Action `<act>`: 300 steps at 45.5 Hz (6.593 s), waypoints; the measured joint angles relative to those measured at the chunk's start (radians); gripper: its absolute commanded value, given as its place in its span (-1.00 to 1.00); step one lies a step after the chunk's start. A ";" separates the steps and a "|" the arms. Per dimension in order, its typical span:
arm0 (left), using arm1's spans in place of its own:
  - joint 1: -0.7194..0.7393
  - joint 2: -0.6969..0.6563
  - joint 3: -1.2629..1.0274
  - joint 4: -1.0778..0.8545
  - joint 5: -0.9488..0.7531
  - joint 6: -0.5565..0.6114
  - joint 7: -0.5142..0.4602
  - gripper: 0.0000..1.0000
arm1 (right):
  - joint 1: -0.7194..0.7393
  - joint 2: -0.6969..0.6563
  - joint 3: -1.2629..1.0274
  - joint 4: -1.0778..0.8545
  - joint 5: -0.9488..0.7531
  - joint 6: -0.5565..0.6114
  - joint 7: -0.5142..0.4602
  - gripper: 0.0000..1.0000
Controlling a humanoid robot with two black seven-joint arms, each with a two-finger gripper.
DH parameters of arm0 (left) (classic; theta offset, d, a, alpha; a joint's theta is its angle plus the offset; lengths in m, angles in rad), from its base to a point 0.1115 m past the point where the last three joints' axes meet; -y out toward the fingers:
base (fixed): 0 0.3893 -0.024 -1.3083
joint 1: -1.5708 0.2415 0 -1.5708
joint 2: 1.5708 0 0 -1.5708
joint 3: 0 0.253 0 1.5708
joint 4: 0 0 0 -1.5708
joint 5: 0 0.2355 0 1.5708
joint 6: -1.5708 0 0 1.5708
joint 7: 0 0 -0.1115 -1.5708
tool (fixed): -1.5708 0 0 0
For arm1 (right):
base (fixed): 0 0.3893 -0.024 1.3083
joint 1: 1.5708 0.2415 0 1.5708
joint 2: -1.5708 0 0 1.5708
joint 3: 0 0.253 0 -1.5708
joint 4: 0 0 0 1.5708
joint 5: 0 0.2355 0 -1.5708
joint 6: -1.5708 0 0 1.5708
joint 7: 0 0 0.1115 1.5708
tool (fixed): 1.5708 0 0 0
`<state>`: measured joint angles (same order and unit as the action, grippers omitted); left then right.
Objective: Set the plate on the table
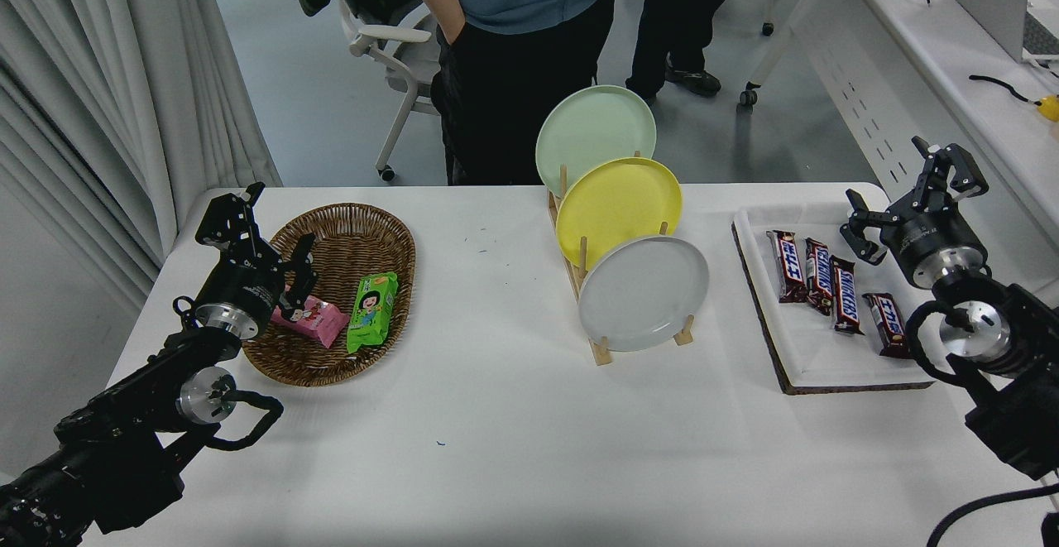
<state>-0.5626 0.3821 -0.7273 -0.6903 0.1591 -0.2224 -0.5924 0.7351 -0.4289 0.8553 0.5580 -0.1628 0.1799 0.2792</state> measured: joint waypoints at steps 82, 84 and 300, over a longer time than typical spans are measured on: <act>0.000 0.000 0.000 0.000 0.000 0.000 0.000 1.00 | 0.473 -0.260 -0.867 0.370 0.133 0.148 -0.332 0.99; 0.000 0.000 0.000 0.000 0.000 0.000 0.000 1.00 | 0.475 -0.258 -0.865 0.391 0.137 0.115 -0.333 0.98; 0.000 0.000 0.000 0.000 0.000 0.000 0.000 1.00 | 0.604 0.074 -1.006 0.424 0.585 -0.341 -0.598 -0.60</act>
<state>-0.5626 0.3823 -0.7272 -0.6903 0.1592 -0.2224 -0.5923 1.3387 -0.3547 -0.1507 0.9820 0.4223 -0.1609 -0.3192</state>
